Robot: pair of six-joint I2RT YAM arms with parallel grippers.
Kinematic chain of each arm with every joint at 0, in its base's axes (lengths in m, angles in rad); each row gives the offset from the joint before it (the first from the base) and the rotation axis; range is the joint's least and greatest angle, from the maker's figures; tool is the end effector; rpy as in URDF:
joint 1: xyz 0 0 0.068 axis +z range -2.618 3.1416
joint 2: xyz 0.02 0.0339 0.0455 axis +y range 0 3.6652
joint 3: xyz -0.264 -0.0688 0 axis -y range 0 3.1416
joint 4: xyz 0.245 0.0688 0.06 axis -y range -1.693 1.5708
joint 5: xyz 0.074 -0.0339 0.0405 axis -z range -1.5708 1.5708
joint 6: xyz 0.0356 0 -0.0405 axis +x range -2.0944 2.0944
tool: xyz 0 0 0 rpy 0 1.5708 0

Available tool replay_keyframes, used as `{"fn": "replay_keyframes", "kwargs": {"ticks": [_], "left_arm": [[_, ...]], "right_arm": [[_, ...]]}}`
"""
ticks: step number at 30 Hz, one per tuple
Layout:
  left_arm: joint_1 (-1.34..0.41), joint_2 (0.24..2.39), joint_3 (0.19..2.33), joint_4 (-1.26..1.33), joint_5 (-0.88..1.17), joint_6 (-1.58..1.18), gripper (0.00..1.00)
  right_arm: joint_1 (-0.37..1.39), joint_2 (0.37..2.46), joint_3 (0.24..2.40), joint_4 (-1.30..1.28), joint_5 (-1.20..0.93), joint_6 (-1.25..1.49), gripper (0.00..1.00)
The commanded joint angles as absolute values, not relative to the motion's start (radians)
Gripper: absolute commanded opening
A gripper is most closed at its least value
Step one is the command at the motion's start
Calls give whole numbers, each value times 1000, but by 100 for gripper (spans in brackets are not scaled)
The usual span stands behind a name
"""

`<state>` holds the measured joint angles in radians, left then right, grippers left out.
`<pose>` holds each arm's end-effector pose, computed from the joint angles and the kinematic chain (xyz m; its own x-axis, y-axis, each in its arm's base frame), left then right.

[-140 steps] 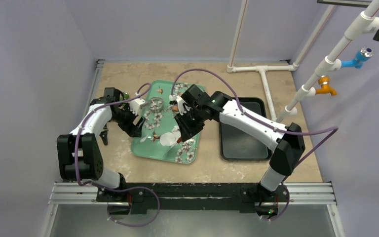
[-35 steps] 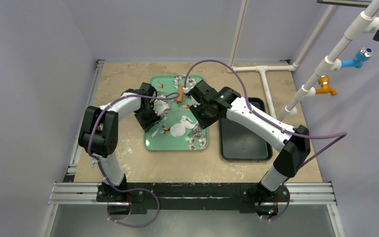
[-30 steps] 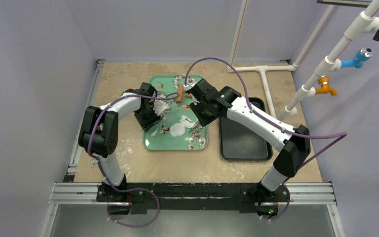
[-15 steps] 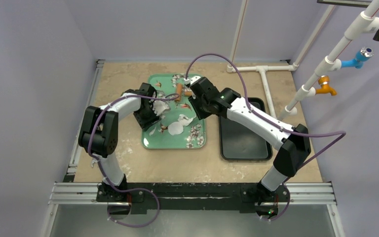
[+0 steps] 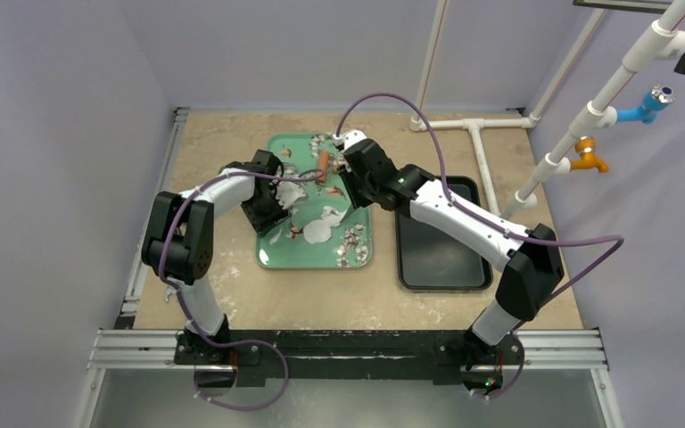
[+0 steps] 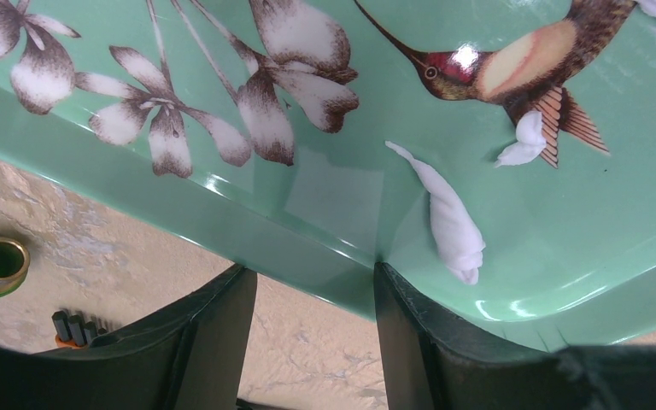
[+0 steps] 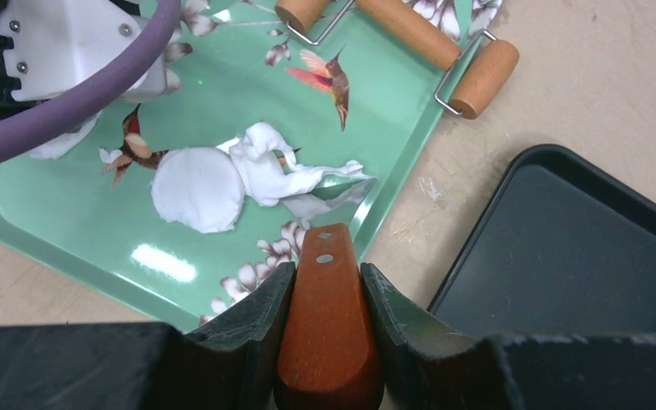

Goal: Roll out the dumpling wrappers from the dough
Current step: Remove the dumpling wrapper from the work surface.

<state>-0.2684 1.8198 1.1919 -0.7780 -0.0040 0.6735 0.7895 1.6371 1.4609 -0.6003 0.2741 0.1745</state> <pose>0.3246 -0.0891 0.1659 -0.5784 0.8060 -0.1258 0.8000 0.5906 0.1055 0.2649 0.2534 0.3172 -0.5811 -0.3485 -0.7355 -0.4535 0.8890 -0.0630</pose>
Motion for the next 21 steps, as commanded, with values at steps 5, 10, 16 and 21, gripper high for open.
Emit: {"fn": "replay_keyframes", "kwargs": {"ticks": [5, 10, 16, 21], "left_arm": [[-259, 1801, 1174, -788, -21, 687, 52], [-259, 1801, 1174, -789, -21, 685, 52], [-259, 1801, 1173, -790, -23, 683, 52], [-259, 1801, 1173, -789, -22, 683, 52]], "right_arm": [[778, 1562, 1343, -479, 262, 178, 0], [779, 1504, 1259, -488, 174, 152, 0], [779, 1479, 1302, -652, 305, 163, 0], [786, 1471, 1330, -737, 209, 119, 0]]}}
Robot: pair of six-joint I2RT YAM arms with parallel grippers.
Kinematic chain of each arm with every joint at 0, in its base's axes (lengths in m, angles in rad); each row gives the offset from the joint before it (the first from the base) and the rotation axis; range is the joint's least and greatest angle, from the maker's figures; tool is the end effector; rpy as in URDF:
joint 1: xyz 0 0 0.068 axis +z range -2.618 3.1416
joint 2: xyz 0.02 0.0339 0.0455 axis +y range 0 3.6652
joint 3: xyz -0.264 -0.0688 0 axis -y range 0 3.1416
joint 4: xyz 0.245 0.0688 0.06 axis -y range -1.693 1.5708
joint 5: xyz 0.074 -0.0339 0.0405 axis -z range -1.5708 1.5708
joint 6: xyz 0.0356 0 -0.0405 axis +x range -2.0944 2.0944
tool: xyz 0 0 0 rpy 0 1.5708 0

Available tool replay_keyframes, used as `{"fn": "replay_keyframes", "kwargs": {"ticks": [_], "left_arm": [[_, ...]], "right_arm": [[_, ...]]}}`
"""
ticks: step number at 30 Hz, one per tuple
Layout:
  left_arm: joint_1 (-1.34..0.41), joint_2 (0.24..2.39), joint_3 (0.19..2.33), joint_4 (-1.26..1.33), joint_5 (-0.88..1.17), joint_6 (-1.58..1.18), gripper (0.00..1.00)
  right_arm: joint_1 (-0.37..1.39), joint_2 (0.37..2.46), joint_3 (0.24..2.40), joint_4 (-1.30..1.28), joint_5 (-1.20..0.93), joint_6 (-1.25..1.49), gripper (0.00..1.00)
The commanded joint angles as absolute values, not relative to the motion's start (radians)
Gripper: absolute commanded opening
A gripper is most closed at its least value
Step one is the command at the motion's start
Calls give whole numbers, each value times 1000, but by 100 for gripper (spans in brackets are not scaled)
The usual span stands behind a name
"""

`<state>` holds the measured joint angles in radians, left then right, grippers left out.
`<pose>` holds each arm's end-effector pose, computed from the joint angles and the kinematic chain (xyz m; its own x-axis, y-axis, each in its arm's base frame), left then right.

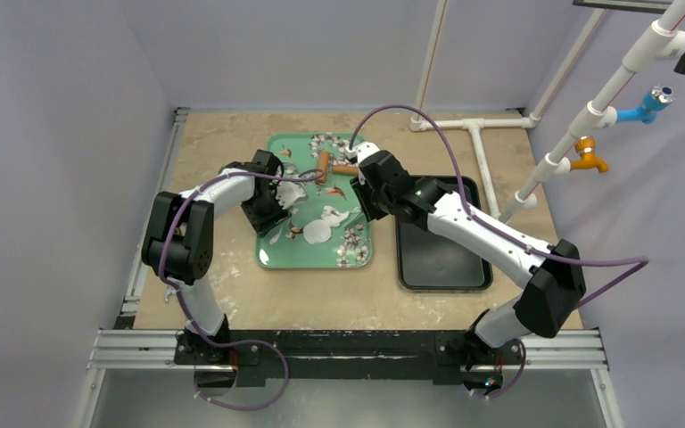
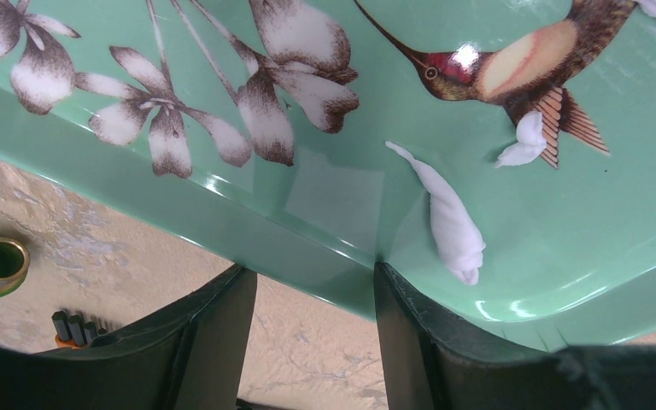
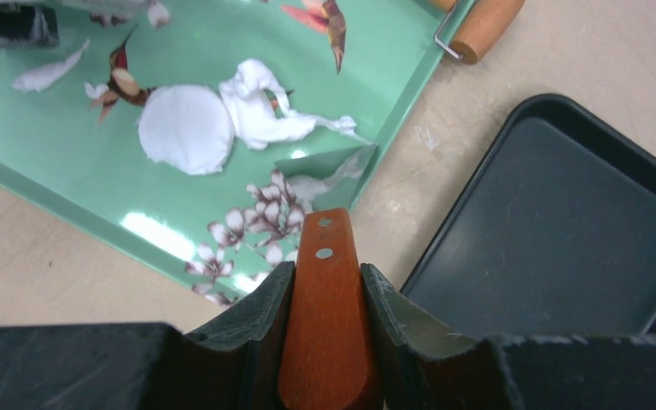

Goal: Roll out the dumpling wrappers from the dough
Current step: Remove the dumpling wrapper from the work surface.

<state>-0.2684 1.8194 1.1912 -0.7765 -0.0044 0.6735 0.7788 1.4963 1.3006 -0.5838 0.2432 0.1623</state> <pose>0.3246 -0.0891 0.1659 -0.5783 0.8059 -0.1265 0.7999 0.5907 0.1065 0.2406 0.2254 0.3117 -0.5842 -0.3562 -0.7293 -0.4716 0.8802 -0.0521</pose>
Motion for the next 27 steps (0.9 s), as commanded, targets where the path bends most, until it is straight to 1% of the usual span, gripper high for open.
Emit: {"fn": "replay_keyframes", "kwargs": {"ticks": [1, 5, 12, 17, 23, 27], "left_arm": [[-259, 1801, 1173, -790, -21, 684, 52], [-258, 1801, 1173, -791, -19, 686, 52], [-259, 1799, 1172, -791, -20, 684, 52], [-259, 1800, 1172, -791, -20, 684, 52], [-259, 1799, 1171, -787, -20, 690, 52], [-259, 1797, 1170, -785, -20, 690, 52]], "right_arm": [[789, 1458, 1326, -729, 186, 117, 0], [790, 1417, 1268, -637, 128, 114, 0], [798, 1469, 1269, -607, 123, 131, 0], [805, 1462, 1245, -541, 177, 147, 0], [807, 1490, 1223, -468, 178, 158, 0], [807, 1493, 1221, -465, 224, 161, 0]]}}
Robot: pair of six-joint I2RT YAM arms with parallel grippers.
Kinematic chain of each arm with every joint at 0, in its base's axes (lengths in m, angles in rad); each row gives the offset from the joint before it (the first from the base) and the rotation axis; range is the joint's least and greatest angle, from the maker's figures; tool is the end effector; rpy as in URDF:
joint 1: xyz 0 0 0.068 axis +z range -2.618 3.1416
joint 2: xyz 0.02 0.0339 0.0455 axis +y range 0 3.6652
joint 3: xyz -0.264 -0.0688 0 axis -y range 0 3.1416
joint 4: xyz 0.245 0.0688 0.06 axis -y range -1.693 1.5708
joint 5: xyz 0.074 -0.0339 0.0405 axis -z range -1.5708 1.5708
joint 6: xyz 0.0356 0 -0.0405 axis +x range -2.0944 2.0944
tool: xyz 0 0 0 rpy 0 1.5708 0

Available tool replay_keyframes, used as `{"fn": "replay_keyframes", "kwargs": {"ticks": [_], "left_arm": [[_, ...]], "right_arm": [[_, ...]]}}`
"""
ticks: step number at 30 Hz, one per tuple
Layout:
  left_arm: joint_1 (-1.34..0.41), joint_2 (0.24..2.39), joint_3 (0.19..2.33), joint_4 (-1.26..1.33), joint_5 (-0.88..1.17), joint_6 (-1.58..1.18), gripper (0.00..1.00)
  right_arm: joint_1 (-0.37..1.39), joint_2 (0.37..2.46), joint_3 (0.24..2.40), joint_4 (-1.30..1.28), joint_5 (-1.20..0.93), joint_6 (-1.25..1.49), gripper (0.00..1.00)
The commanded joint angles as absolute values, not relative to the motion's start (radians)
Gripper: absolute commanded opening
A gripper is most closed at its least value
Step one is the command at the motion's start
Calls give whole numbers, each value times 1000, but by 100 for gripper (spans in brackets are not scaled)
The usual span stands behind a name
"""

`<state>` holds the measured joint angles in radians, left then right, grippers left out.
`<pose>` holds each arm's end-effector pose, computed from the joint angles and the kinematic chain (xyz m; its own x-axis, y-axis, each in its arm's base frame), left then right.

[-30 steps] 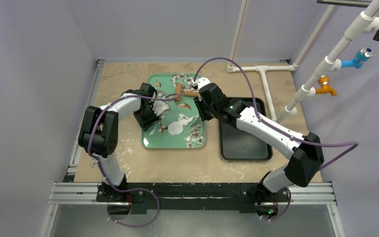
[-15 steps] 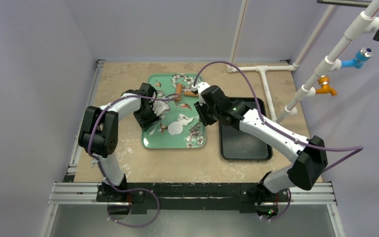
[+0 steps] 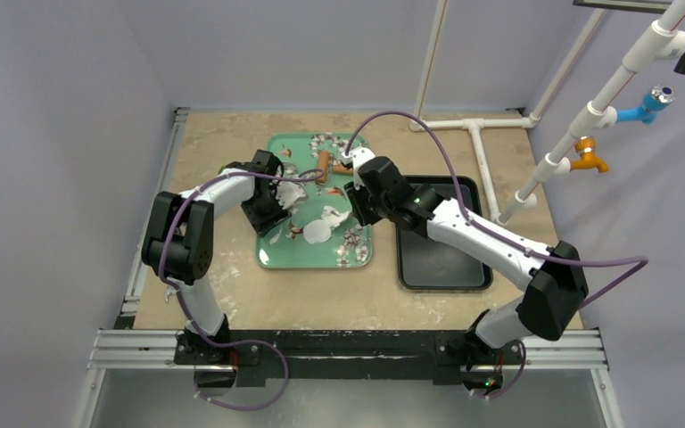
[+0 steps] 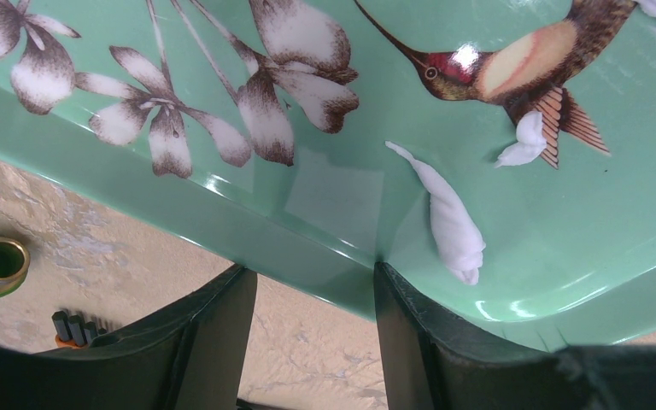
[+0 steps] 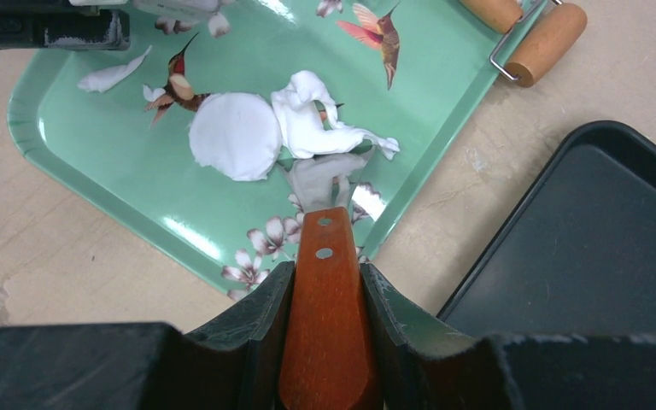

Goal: Roll out the dumpling wrappers from the dough
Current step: Remove the dumpling wrapper from the work surface.

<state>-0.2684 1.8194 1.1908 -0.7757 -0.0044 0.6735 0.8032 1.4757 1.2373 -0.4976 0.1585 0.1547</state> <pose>0.3246 -0.0891 0.1658 -0.5783 0.8059 -0.1268 0.7998 0.5907 0.1068 0.2319 0.2322 0.3035 -0.5576 -0.3587 -0.7486 -0.5500 0.8351 0.0095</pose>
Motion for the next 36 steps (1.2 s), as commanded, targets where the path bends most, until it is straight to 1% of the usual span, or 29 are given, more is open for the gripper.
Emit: {"fn": "replay_keyframes", "kwargs": {"ticks": [1, 6, 11, 19, 23, 27, 36], "left_arm": [[-259, 1798, 1169, -784, -20, 690, 52], [-259, 1797, 1169, -785, -20, 690, 52], [-259, 1796, 1169, -784, -20, 689, 52], [-260, 1796, 1168, -784, -20, 689, 52], [-259, 1798, 1169, -785, -19, 689, 52], [-259, 1800, 1170, -787, -20, 689, 51], [-259, 1801, 1172, -783, -25, 687, 50]], "right_arm": [[807, 1492, 1222, -470, 245, 161, 0], [808, 1482, 1225, -470, 321, 161, 0], [807, 1482, 1184, -380, 332, 156, 0], [809, 1441, 1056, -211, 371, 211, 0], [811, 1424, 1025, -174, 412, 222, 0], [815, 1421, 994, -114, 400, 221, 0], [858, 1403, 940, -17, 444, 203, 0]]}}
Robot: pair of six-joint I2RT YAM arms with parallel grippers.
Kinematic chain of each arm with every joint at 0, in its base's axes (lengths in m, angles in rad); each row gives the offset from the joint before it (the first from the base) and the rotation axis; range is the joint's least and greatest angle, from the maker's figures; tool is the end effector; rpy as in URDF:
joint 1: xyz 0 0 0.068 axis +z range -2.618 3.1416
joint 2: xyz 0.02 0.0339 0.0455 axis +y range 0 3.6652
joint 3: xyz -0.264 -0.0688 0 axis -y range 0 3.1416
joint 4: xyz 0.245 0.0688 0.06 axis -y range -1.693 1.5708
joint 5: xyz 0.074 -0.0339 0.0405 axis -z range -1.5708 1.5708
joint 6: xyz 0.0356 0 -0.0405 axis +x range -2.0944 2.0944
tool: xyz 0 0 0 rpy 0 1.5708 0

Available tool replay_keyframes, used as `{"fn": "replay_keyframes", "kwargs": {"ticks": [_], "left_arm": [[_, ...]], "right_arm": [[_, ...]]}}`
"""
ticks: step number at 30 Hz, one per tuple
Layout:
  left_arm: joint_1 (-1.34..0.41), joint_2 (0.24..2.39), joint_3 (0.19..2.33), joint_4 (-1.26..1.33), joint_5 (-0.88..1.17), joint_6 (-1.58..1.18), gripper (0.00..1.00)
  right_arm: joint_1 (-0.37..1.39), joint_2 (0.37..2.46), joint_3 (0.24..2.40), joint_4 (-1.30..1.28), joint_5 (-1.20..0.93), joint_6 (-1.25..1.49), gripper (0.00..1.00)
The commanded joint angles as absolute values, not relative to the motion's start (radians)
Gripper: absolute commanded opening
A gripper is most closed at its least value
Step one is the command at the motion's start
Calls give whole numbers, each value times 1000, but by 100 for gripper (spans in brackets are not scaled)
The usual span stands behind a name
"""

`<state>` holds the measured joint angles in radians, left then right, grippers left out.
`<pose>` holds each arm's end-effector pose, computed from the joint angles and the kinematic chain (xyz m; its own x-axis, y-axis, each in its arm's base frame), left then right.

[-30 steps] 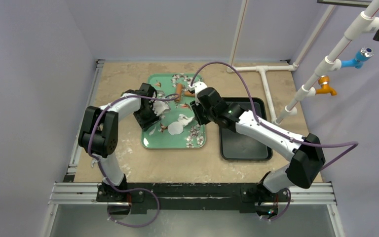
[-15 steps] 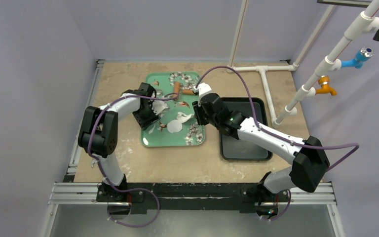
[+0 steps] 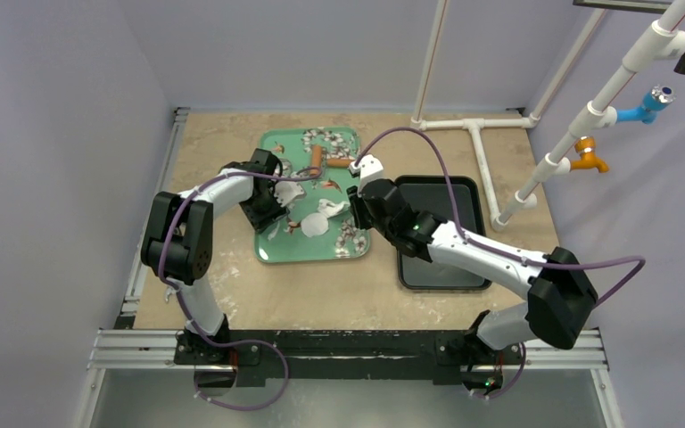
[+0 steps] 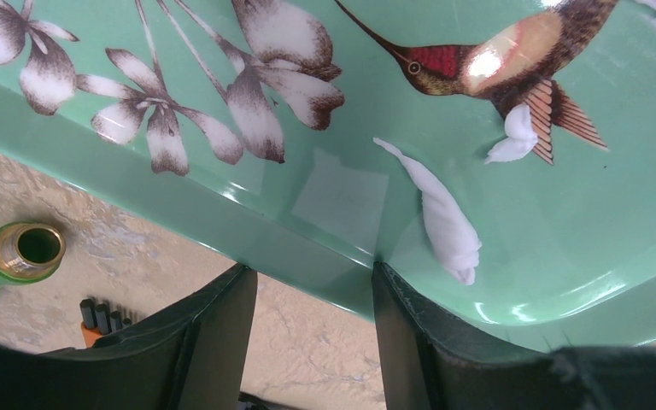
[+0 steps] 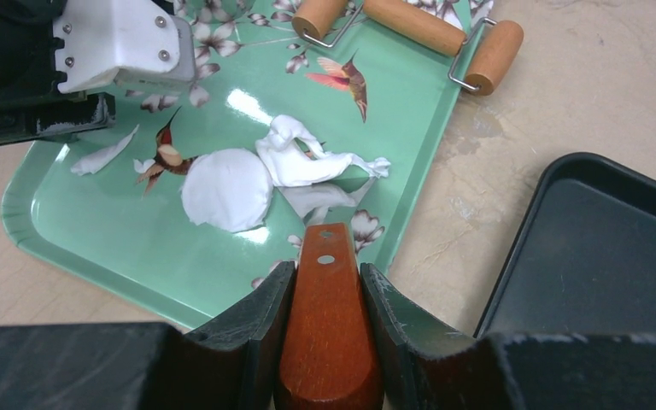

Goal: Roll out the dumpling wrappers from the dough
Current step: Remove the dumpling wrapper from the work surface.

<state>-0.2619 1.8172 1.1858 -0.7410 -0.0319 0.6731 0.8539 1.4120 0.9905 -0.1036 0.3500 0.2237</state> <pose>0.3279 -0.0867 0.1659 -0.5829 0.8013 -0.1346 0.7879 0.5979 0.1473 0.2190 0.2327 0.2748 -0.4350 -0.1819 -0.8818 -0.4273 0.9038 0.0243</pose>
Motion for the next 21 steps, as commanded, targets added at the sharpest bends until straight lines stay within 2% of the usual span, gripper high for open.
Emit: {"fn": "replay_keyframes", "kwargs": {"ticks": [1, 14, 21], "left_arm": [[-260, 1801, 1172, -782, -24, 687, 50], [-262, 1796, 1166, -775, -32, 686, 50], [-267, 1793, 1160, -770, -37, 691, 50]], "right_arm": [[860, 1398, 926, -7, 438, 201, 0], [874, 1382, 839, 193, 443, 234, 0], [873, 1423, 866, 206, 499, 237, 0]]}}
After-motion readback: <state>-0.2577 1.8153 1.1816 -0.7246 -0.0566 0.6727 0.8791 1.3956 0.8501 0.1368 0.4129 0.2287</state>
